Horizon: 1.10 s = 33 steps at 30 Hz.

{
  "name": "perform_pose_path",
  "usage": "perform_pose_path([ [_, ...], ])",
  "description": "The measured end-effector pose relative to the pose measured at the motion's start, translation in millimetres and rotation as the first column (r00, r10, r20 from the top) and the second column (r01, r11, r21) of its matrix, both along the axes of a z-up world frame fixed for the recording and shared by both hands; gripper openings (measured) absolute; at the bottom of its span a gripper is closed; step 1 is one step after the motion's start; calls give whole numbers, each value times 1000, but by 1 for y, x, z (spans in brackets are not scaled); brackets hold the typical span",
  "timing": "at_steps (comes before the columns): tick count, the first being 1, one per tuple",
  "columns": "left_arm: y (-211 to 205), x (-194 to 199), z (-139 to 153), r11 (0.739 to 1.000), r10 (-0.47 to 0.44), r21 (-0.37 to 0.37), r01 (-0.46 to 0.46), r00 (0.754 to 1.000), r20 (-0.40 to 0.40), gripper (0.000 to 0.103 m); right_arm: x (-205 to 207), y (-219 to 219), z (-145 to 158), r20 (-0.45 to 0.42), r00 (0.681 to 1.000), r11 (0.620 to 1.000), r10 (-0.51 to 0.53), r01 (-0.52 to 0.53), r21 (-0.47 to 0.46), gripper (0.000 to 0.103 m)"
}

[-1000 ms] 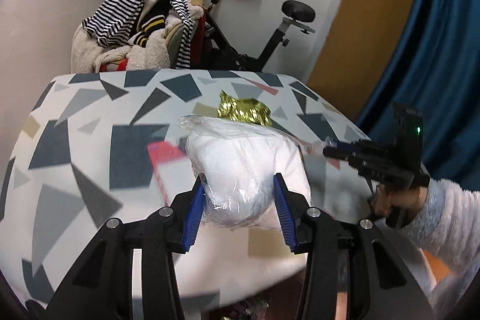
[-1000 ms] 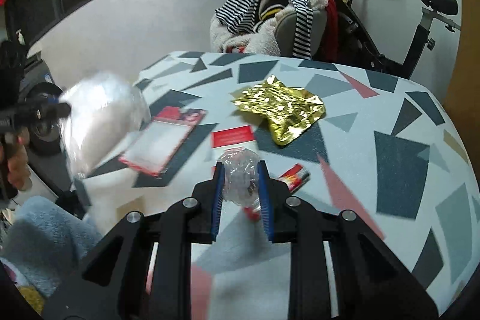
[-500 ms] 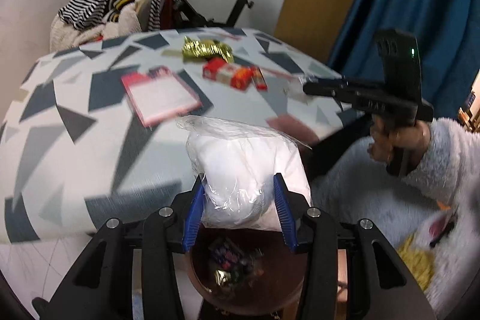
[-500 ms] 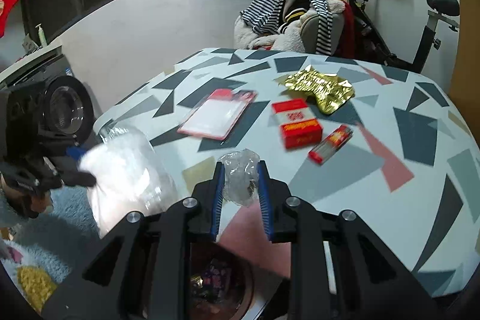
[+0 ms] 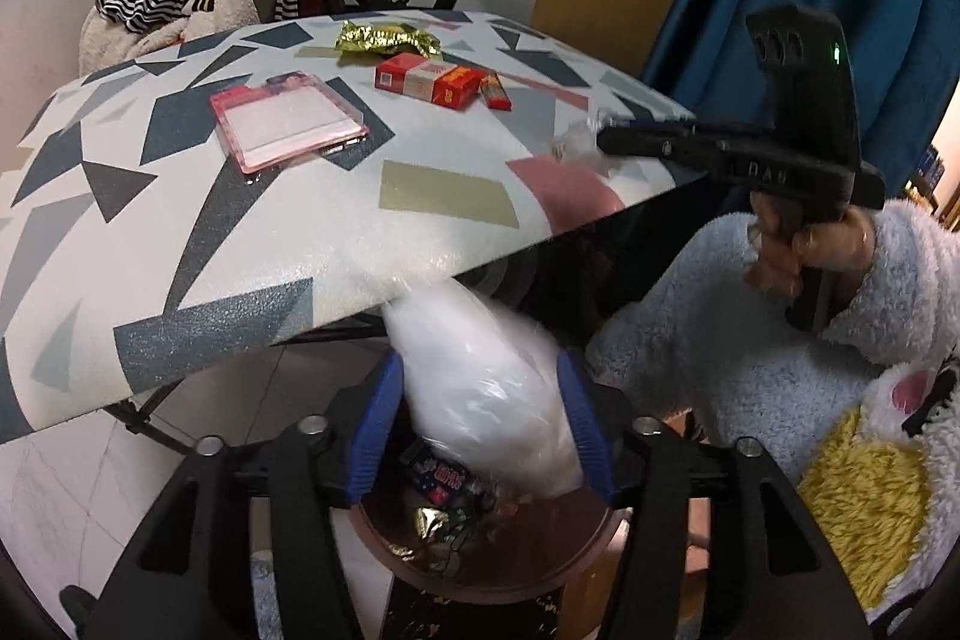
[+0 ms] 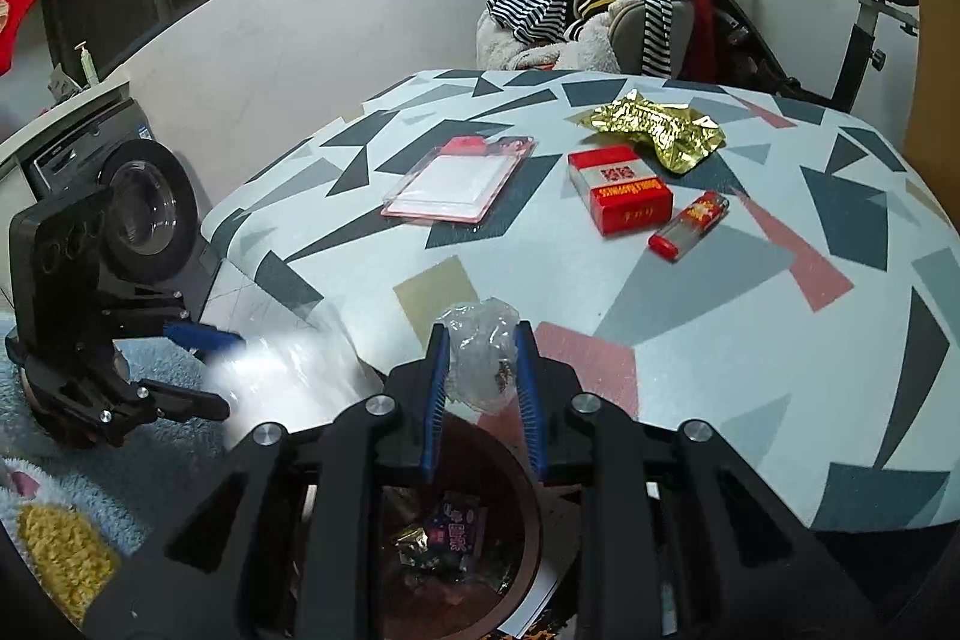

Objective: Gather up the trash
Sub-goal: 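Open the left gripper over the bin to drop the white bag, then open the right gripper over the bin to drop the clear wrapper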

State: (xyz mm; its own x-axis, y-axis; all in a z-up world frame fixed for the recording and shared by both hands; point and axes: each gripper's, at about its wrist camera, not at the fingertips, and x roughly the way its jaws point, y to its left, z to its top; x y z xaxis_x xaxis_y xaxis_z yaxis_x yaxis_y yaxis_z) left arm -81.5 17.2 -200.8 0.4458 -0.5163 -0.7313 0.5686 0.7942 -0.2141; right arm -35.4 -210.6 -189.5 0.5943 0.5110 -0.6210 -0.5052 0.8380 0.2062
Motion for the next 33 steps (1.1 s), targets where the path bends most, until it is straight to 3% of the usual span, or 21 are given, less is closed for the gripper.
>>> perform_pose_path([
  [9, 5, 1, 6, 998, 69, -14, -68, 996, 47, 97, -6, 3, -16, -42, 999, 1000, 18, -18, 3, 25],
  [23, 20, -6, 3, 985, 172, -5, -173, 980, 100, 97, -17, 39, -42, -99, 987, 986, 129, -138, -90, 25],
  [29, 27, -1, -7, 977, 214, -5, -214, 975, 63, 97, -19, 52, -53, -124, 980, 976, 156, -172, -135, 25],
  [33, 35, -1, -5, 971, 237, -44, -234, 970, 62, 97, -19, 54, -54, -131, 978, 974, 161, -179, -139, 25],
])
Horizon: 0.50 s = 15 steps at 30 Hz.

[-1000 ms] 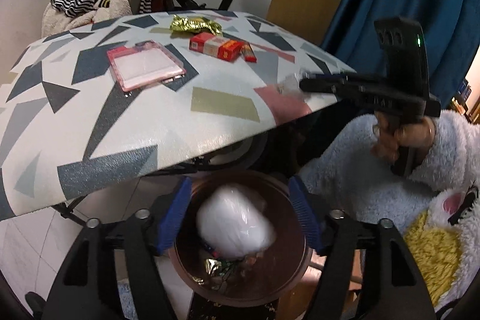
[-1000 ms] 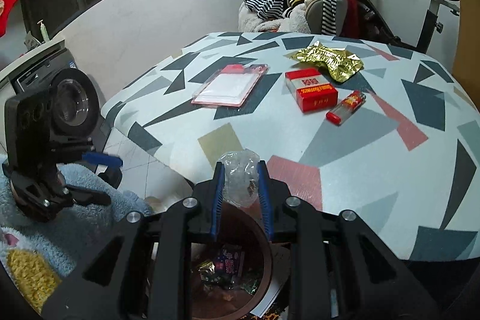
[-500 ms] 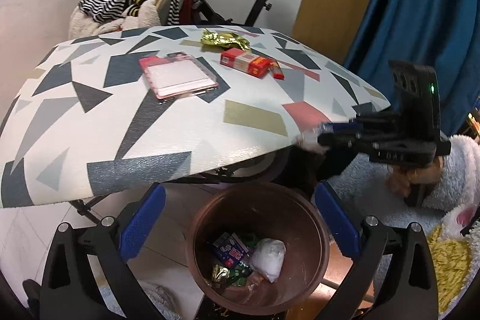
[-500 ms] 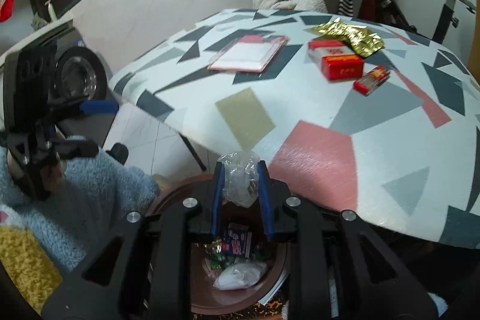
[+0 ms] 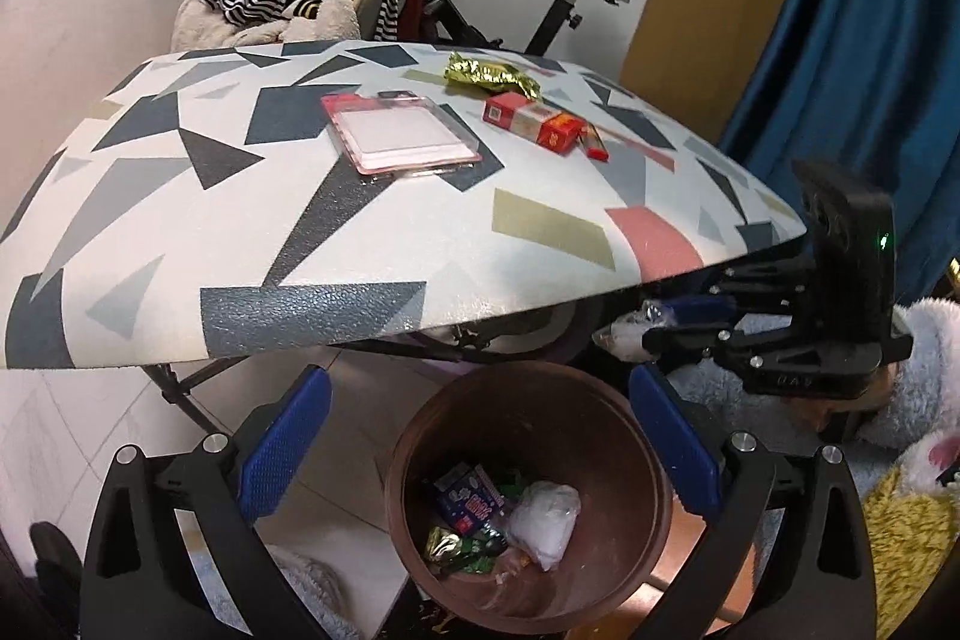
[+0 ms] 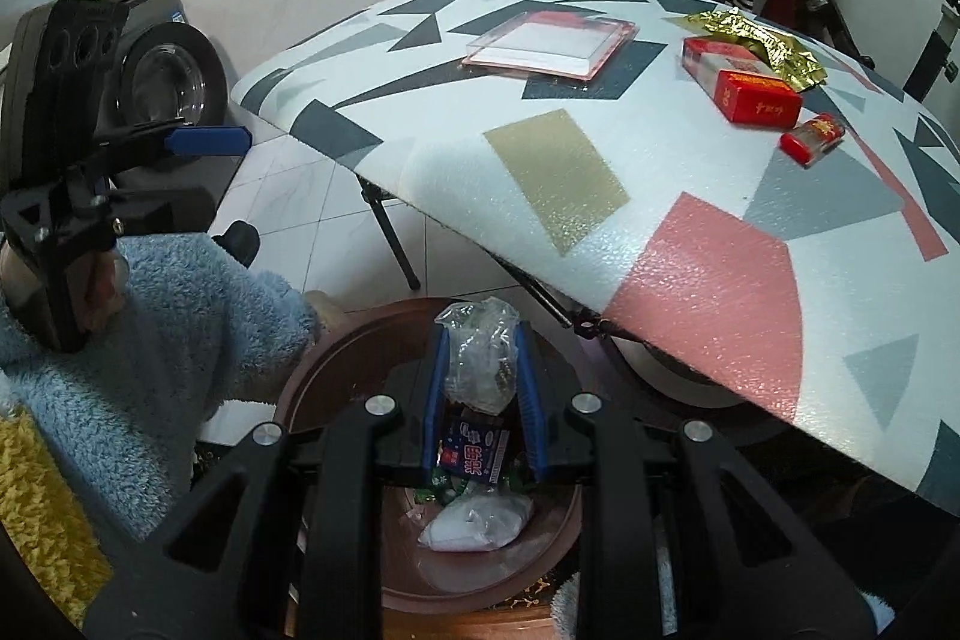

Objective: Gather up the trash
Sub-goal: 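Open the right gripper over the bin to drop the clear wrapper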

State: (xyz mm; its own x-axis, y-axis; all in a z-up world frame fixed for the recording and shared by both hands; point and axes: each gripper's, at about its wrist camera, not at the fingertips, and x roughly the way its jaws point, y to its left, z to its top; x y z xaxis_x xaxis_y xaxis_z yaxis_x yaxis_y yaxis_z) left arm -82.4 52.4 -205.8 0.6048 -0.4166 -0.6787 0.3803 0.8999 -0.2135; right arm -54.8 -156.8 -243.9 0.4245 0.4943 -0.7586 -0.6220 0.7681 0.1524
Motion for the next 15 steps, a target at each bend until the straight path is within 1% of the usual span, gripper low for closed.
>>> perform_pose_path([
  [5, 9, 4, -2, 999, 35, -33, -35, 999, -21, 97, 1, 3, -2, -6, 1000, 1000, 1, -1, -8, 25],
  [8, 9, 2, 0, 999, 32, -39, -32, 999, -10, 97, 1, 3, -3, -7, 1000, 1000, 5, -5, -17, 26],
  [10, 8, 1, 1, 999, 26, -39, -26, 1000, -2, 97, 2, 4, -4, -4, 1000, 1000, -5, 5, -30, 32],
  [11, 8, 1, 1, 999, 25, -38, -25, 1000, -2, 97, 3, 4, -4, -3, 1000, 999, -10, 10, -34, 40],
  [13, 8, 1, 1, 999, 27, -36, -27, 1000, -6, 97, 3, 3, -4, 0, 1000, 999, -16, 16, -31, 51],
  [15, 8, 1, 0, 999, 27, -36, -27, 1000, -7, 97, 2, 1, -1, 23, 999, 999, -36, 36, -34, 85],
])
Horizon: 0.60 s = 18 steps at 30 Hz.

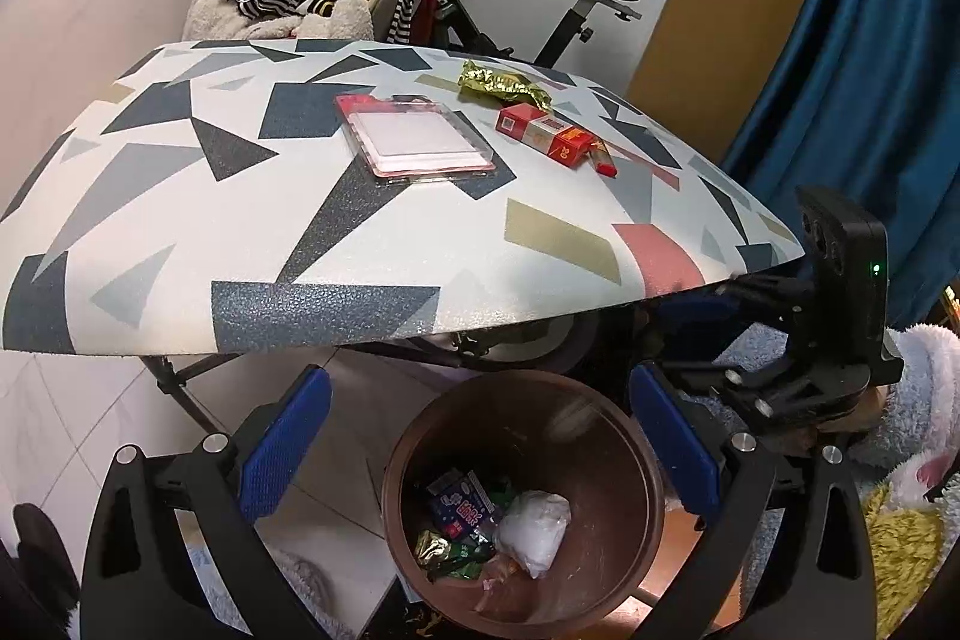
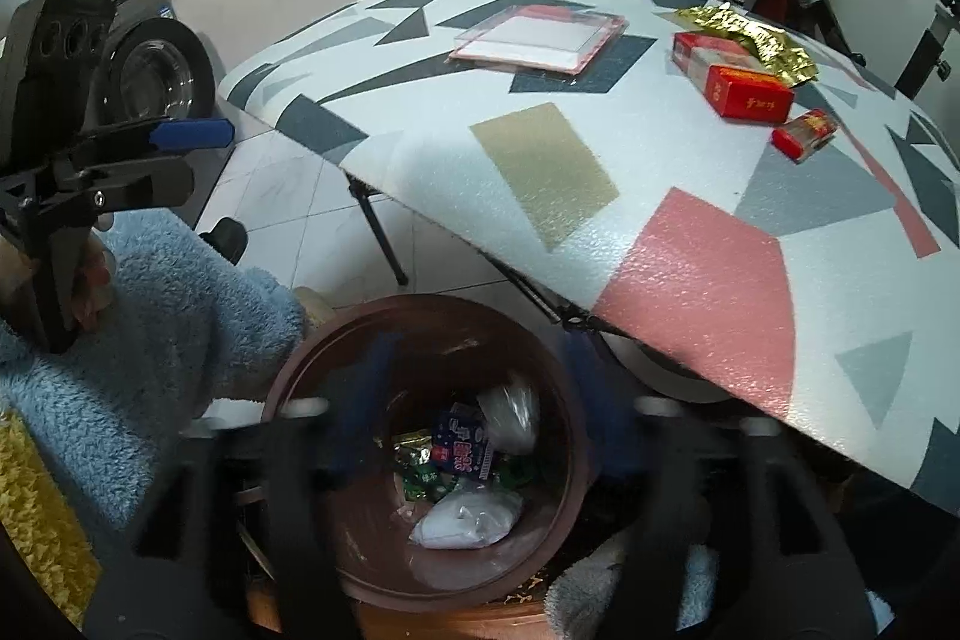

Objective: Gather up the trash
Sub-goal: 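Open the right gripper over the bin to drop the clear wrapper, then move both tools from the bin back over the table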

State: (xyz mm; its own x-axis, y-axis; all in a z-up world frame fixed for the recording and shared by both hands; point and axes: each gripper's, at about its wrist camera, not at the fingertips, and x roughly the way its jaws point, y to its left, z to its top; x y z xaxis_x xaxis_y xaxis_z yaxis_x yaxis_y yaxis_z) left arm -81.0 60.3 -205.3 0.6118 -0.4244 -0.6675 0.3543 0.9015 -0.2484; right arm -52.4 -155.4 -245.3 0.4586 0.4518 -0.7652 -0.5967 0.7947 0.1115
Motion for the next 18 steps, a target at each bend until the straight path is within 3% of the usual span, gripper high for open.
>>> perform_pose_path([
  [5, -1, 0, -1, 1000, -7, 3, 7, 1000, -1, 97, 1, -6, 2, 18, 999, 999, -37, 37, 9, 97],
  [14, -3, 2, -4, 999, 14, 31, -13, 1000, -15, 97, 4, -18, 9, 30, 997, 996, -74, 73, 49, 97],
  [18, -6, 1, -2, 999, 10, 48, -10, 1000, -4, 97, 7, -27, 14, 53, 988, 988, -144, 141, 57, 97],
])
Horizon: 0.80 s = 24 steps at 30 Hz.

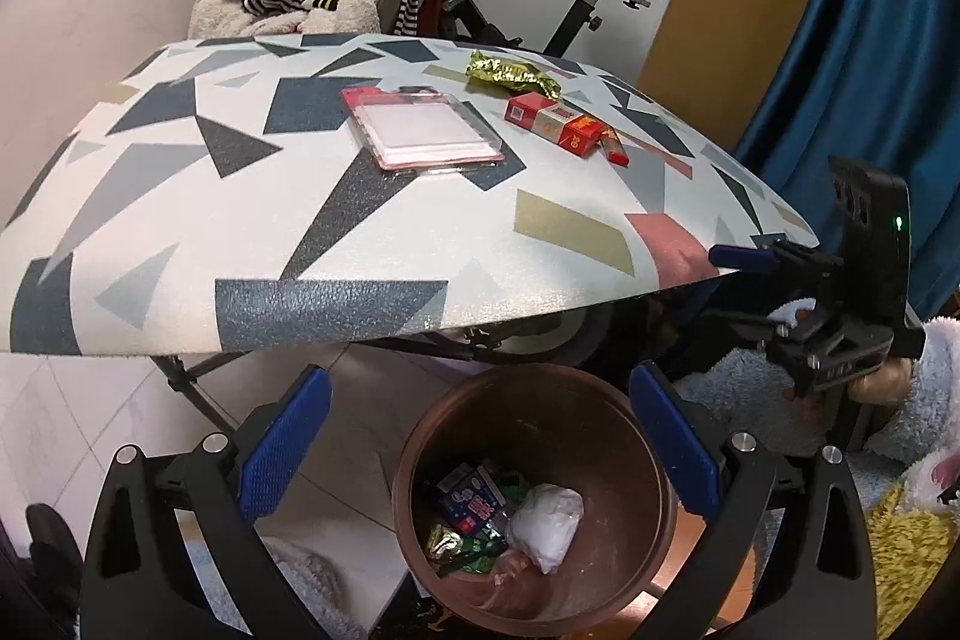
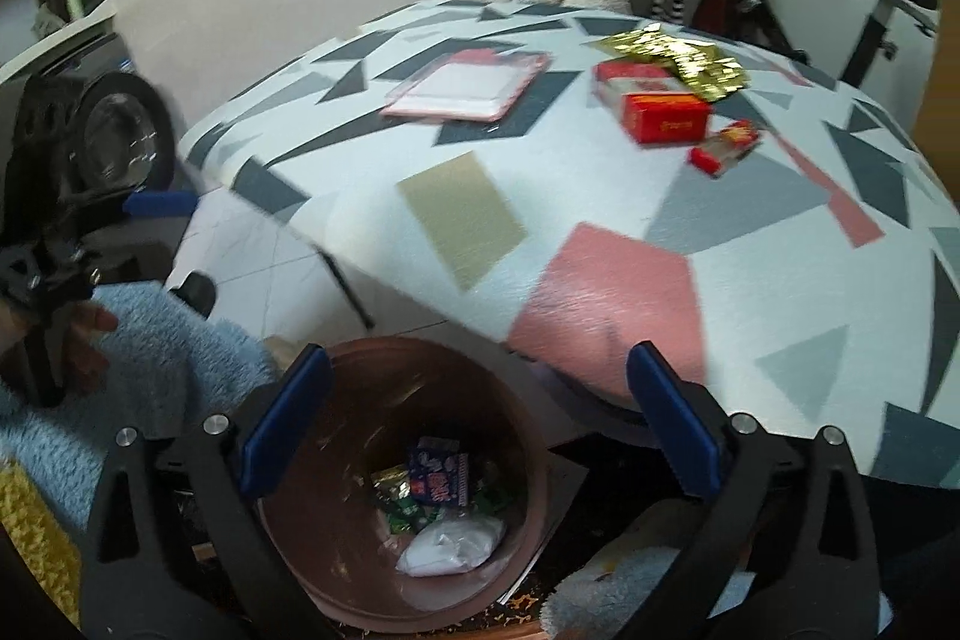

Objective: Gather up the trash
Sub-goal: 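Move both tools from the bin back over the table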

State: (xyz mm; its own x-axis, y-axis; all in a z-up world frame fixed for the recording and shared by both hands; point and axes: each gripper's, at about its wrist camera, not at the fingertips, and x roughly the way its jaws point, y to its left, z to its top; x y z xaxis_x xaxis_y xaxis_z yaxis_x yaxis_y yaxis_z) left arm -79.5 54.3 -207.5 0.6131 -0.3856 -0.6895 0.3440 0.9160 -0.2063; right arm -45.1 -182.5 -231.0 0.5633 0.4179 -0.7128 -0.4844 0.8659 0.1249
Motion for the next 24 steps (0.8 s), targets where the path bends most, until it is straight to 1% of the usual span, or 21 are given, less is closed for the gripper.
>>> perform_pose_path([
  [6, -3, 3, 1, 1000, 5, 14, -5, 1000, 8, 97, 7, -13, 4, 10, 999, 997, -53, 52, 49, 97],
  [10, -1, 5, 1, 1000, 7, -6, -7, 1000, 5, 97, 8, -18, 6, 33, 997, 996, -72, 70, 55, 97],
  [14, 1, 4, 5, 1000, 20, -22, -19, 999, 29, 97, 8, -19, 6, 57, 994, 995, -88, 86, 47, 97],
  [16, 2, 4, 5, 999, 25, -23, -24, 999, 30, 97, 11, -20, 5, 42, 995, 995, -87, 84, 61, 97],
  [19, 3, 6, 5, 999, 10, -53, -9, 1000, 22, 97, 13, -24, 7, 21, 997, 993, -78, 76, 93, 97],
  [22, 5, 8, 5, 999, 30, -46, -29, 999, 20, 97, 12, -20, 10, 39, 996, 995, -77, 74, 60, 97],
  [24, 7, 10, 4, 998, 50, -49, -49, 999, 16, 97, 13, -16, 12, 40, 998, 997, -58, 56, 44, 97],
])
